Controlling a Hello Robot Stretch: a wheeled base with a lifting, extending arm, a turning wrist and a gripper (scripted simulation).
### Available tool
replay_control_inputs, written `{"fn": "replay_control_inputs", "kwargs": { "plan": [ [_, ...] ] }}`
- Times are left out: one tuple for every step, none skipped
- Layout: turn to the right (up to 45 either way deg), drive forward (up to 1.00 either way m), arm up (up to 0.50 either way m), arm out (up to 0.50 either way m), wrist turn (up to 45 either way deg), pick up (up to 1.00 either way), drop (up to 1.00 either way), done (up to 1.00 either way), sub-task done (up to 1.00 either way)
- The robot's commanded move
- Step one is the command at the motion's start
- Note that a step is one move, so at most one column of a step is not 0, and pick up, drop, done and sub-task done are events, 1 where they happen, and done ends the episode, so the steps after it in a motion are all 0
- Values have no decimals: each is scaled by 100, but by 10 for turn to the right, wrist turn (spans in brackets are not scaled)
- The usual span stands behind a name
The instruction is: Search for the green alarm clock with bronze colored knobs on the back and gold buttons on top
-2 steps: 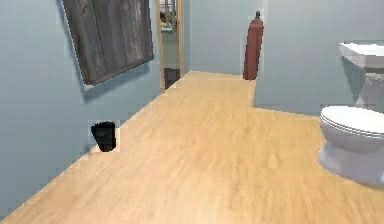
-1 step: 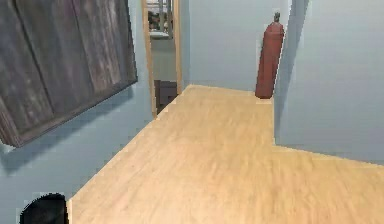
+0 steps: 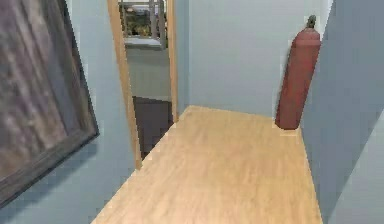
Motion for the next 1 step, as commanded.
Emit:
{"fn": "replay_control_inputs", "kwargs": {
  "plan": [
    [0, 100, 0, 0, 0, 0, 0, 0, 0]
  ]
}}
